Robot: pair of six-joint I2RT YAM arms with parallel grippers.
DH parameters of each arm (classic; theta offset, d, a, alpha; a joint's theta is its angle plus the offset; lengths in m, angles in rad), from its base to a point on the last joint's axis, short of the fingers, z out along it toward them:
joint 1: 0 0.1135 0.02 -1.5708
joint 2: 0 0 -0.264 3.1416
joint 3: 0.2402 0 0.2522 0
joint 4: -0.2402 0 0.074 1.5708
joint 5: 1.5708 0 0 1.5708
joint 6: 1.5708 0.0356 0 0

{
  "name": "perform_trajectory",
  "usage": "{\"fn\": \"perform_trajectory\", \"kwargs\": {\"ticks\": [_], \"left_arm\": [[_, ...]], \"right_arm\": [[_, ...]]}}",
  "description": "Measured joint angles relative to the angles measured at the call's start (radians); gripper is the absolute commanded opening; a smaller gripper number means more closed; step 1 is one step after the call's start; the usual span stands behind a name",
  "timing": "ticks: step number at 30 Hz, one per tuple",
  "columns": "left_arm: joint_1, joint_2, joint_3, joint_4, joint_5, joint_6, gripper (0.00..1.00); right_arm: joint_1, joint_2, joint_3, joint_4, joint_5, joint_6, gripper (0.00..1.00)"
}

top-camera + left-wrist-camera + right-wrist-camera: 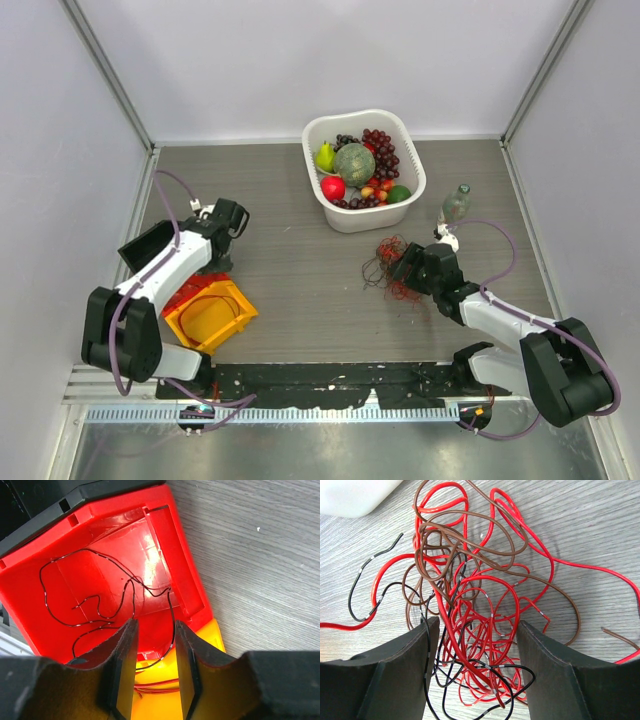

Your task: Untangle the cables

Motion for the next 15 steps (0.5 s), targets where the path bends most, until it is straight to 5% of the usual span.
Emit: {"fn": "perform_trajectory", "kwargs": {"ticks": [3, 8, 15], "left_arm": [[0.000, 0.023, 0.002, -0.002, -0.005, -0.001, 0.39], [0.000, 0.072, 0.007, -0.005, -0.006, -0.005, 0.16], [0.000, 0.052, 0.011, 0.003, -0.019, -0.013, 0.08]], "right_arm": [[0.000, 0.000, 0.000, 0.000, 0.000, 0.000, 0.68], [0.000, -0.010, -0.005, -0.002, -0.002, 0.000, 0.68], [0.000, -0.026, -0.014, -0.008, -0.009, 0.000, 0.68]]}}
